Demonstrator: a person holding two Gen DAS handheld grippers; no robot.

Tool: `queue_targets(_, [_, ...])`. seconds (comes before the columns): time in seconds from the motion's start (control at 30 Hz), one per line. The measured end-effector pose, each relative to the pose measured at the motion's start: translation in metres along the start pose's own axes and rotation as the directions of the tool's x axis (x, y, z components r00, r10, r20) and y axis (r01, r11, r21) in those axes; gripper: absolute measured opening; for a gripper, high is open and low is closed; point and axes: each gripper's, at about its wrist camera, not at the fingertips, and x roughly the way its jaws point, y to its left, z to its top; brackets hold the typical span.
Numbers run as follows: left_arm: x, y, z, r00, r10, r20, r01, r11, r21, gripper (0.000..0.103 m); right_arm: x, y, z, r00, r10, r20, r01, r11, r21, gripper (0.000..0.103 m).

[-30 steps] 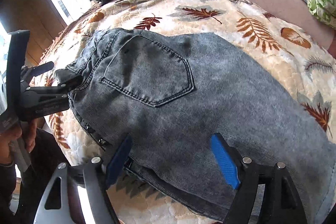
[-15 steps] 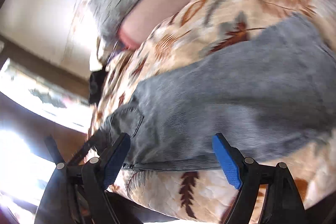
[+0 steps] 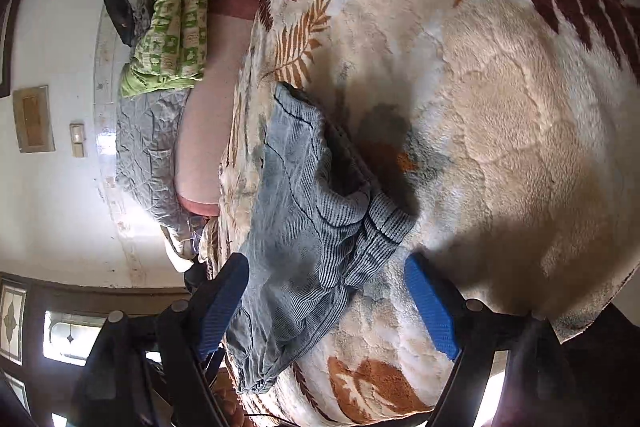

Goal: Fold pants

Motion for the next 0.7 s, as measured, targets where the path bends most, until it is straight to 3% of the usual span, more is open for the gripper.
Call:
queue_targets(0.3, [0.025, -0.053, 0.006, 0.996, -0.087, -0.013, 0.087, 0.996, -0.001, 0.101, 0.007, 0.011, 0.010, 0.998, -0.046, 0.041, 0.048, 0.998, -0.037, 0.079])
queue_targets(0.4, [0.038, -0.065, 0.003, 0.997, -0.073, -0.029, 0.073, 0.997, 0.014, 0.101, 0.005, 0.007, 0.011, 0.998, -0.045, 0.050, 0.047, 0.999, -0.026, 0.076])
queue_targets(0.5, [0.058, -0.075, -0.005, 0.996, -0.046, -0.077, 0.049, 0.998, 0.044, 0.101, 0.006, 0.006, 0.011, 0.996, -0.066, 0.057, 0.068, 0.997, -0.043, 0.068])
queue_targets(0.6, [0.069, -0.080, -0.011, 0.993, -0.030, -0.117, 0.036, 0.998, 0.054, 0.101, 0.004, 0.000, 0.011, 0.995, -0.082, 0.058, 0.085, 0.995, -0.044, 0.050])
queue_targets(0.7, [0.064, -0.085, -0.012, 0.996, -0.037, -0.085, 0.042, 0.997, 0.060, 0.101, 0.002, -0.006, 0.012, 0.995, -0.085, 0.056, 0.087, 0.996, -0.033, 0.038])
